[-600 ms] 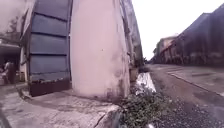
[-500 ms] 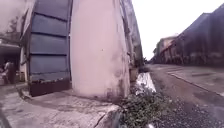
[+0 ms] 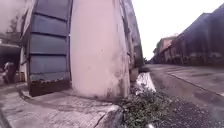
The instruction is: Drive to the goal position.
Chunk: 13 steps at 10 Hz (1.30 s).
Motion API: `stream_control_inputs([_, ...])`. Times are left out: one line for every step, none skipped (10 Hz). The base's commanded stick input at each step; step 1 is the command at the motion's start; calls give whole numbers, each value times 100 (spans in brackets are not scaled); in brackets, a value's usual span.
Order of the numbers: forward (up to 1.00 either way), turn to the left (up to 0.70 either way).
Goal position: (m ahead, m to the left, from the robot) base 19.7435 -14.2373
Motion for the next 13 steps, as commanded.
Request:
stream_control_inputs([0,-66])
stream_control_inputs([0,-69])
stream_control_inputs([0,-70])
stream_control_inputs([0,-70])
stream_control_inputs([0,-70])
stream_control_inputs([0,-70])
stream_control_inputs([0,-70])
stream_control_inputs([0,-70])
stream_control_inputs([0,-70])
stream_control_inputs([0,-70])
stream_control_inputs([0,-70])
stream_control_inputs([0,-70])
stream_control_inputs([0,-70])
